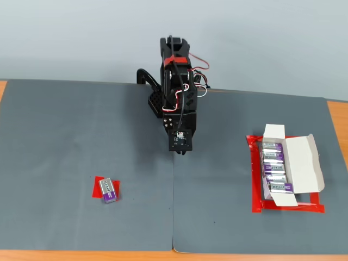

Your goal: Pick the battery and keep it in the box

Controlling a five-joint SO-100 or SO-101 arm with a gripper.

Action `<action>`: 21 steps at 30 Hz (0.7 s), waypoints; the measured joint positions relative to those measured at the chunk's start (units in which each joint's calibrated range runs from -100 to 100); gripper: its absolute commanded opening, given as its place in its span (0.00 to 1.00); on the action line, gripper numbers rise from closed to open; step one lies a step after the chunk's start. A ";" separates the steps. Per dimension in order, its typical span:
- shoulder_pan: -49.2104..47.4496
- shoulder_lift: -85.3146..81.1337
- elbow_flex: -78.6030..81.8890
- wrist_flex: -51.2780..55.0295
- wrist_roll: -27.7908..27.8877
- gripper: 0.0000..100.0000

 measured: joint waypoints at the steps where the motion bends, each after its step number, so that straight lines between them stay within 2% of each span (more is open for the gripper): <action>1: 0.07 2.89 -1.71 -1.56 0.00 0.02; 9: 3.76 28.04 -17.87 -7.72 0.78 0.02; 21: 14.30 51.40 -39.87 -8.24 13.04 0.02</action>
